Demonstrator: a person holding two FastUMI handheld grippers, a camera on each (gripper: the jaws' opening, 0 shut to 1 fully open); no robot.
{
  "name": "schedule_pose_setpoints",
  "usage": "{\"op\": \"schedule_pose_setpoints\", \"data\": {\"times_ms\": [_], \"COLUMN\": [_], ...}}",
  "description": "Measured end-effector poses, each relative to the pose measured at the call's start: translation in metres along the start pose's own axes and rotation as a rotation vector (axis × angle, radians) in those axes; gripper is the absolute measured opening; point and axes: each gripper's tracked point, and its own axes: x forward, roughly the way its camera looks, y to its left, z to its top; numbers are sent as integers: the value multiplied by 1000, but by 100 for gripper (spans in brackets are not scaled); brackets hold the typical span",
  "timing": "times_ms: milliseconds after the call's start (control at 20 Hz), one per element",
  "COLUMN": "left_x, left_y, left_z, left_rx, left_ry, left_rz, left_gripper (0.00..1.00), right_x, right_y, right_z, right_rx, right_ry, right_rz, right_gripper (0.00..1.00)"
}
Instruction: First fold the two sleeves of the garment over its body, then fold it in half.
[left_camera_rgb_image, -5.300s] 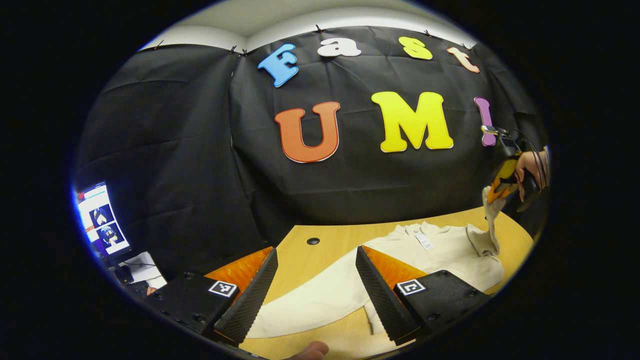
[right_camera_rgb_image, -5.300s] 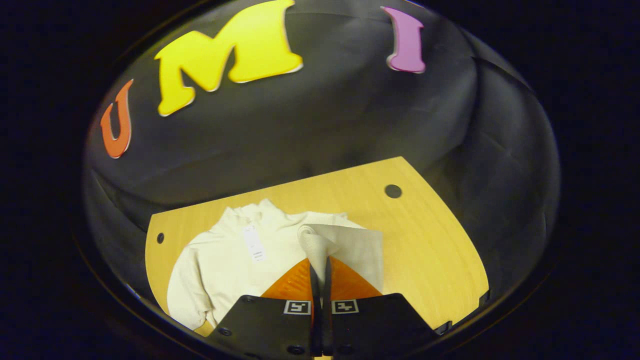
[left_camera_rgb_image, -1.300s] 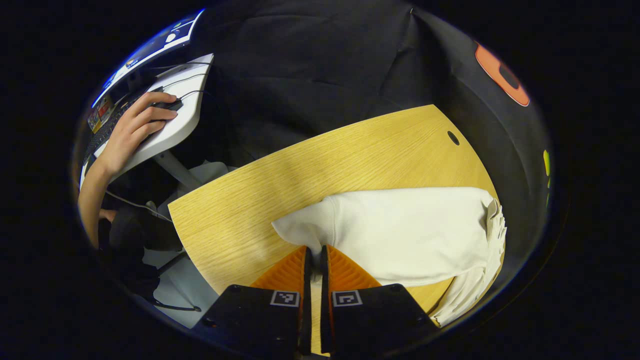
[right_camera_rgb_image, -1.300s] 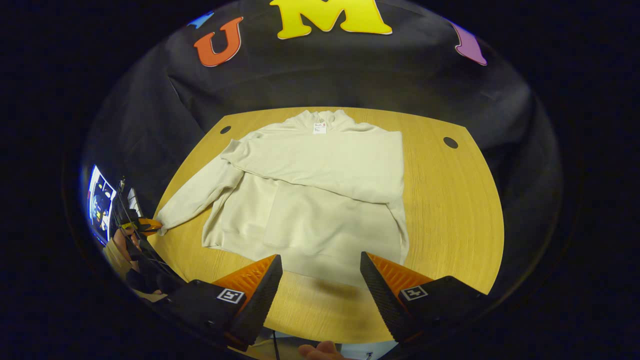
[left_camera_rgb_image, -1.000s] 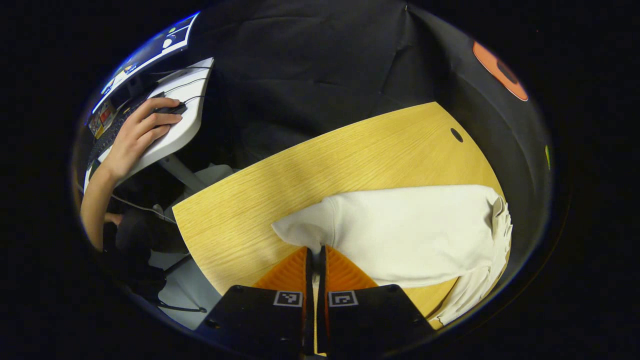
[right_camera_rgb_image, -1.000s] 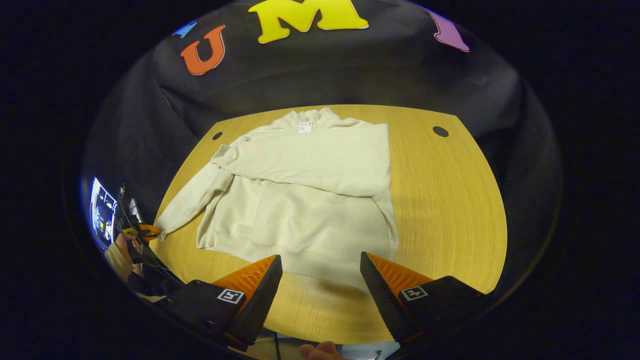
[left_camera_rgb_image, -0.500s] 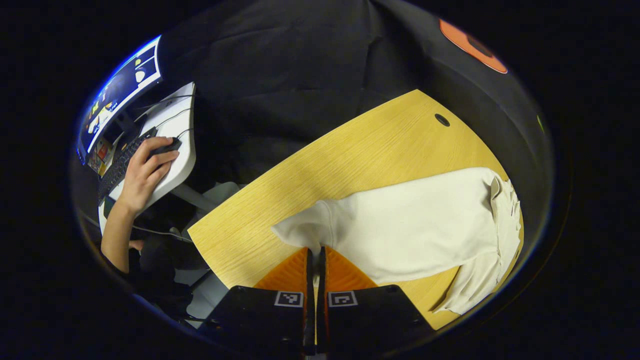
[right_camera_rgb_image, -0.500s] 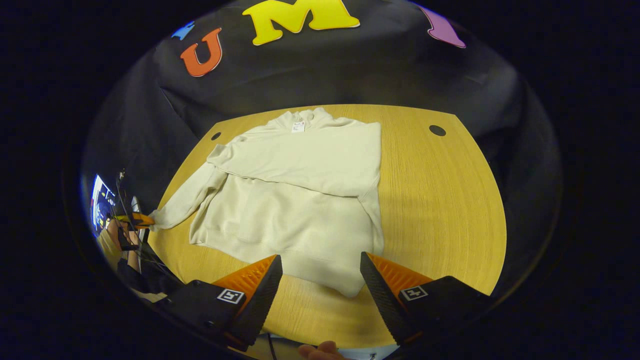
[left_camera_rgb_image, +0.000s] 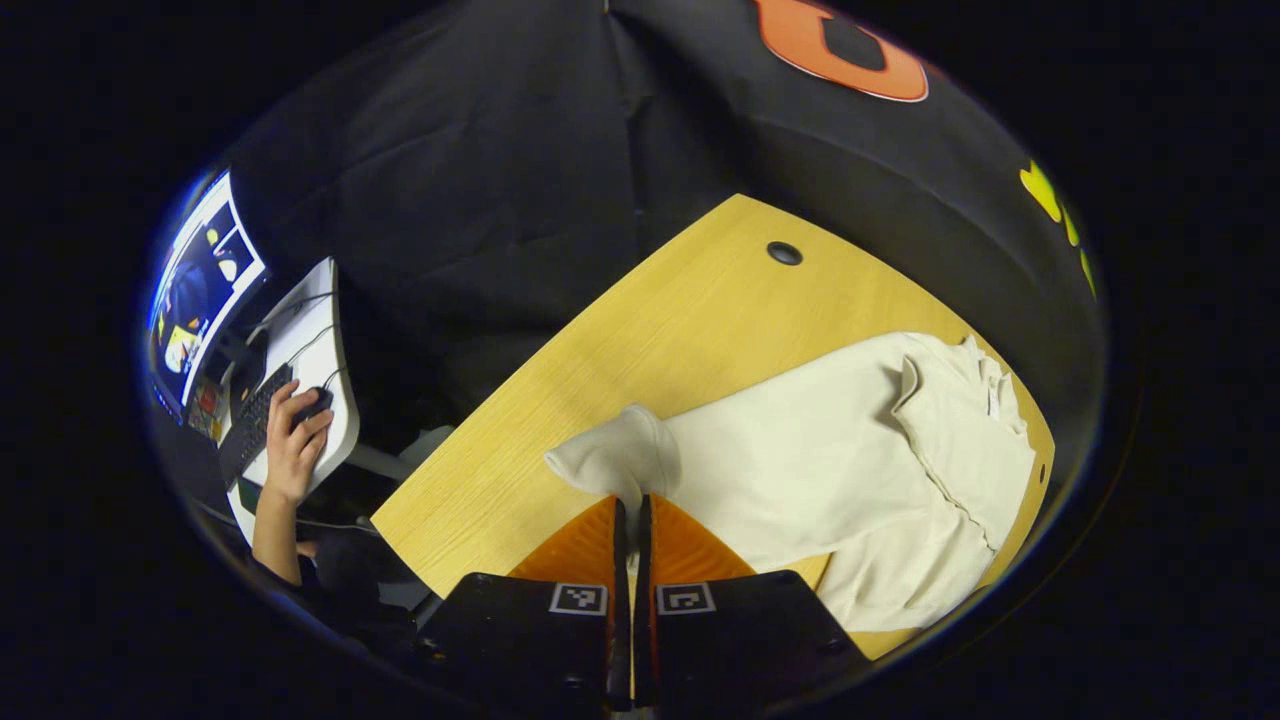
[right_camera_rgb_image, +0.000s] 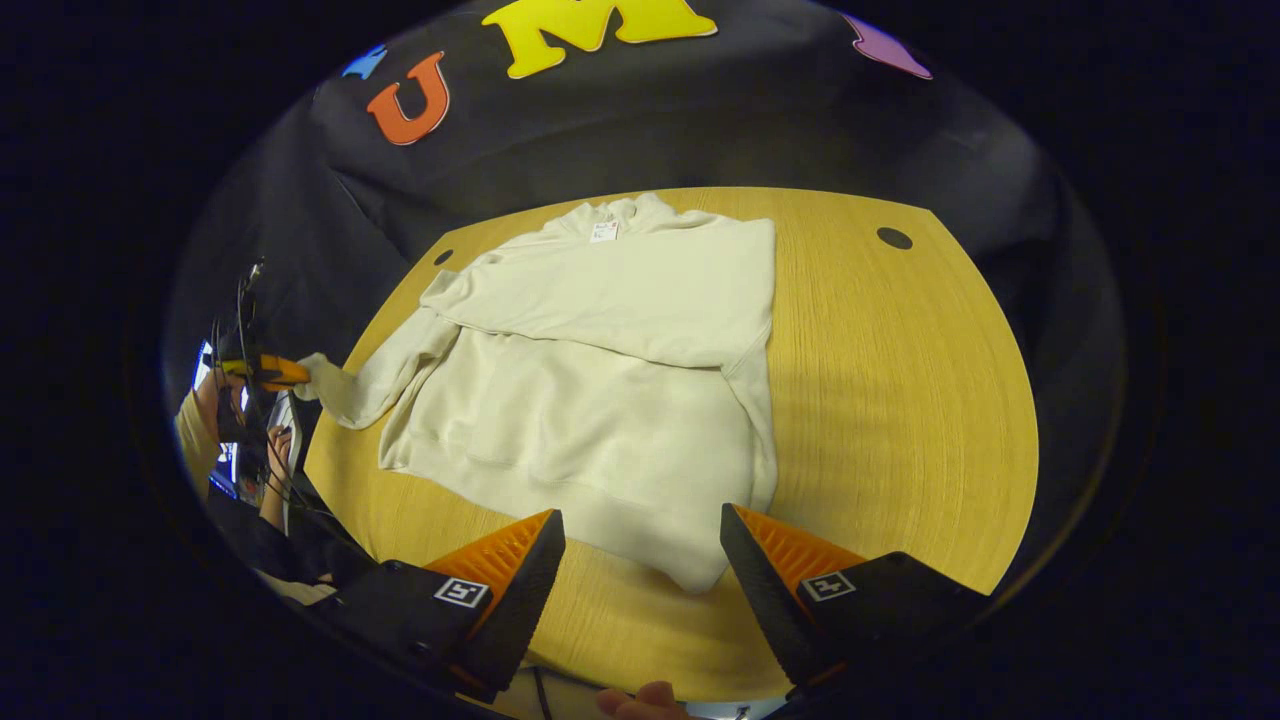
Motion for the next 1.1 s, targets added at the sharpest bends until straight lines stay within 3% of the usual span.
{"op": "schedule_pose_setpoints", "data": {"times_ms": [250,1100], "left_x": [-11,-54], "left_y": [-92,-436], "left_z": [25,38], "left_rx": [117,418], "left_ry": [-30,-112], "left_rz": [-55,-335], "left_gripper": [4,4], "right_x": [1,4], "right_y": [-11,-96], "right_z": [4,-21], "right_rx": [20,194], "right_ry": [-13,-28], "right_rz": [24,-90], "right_gripper": [94,97]}}
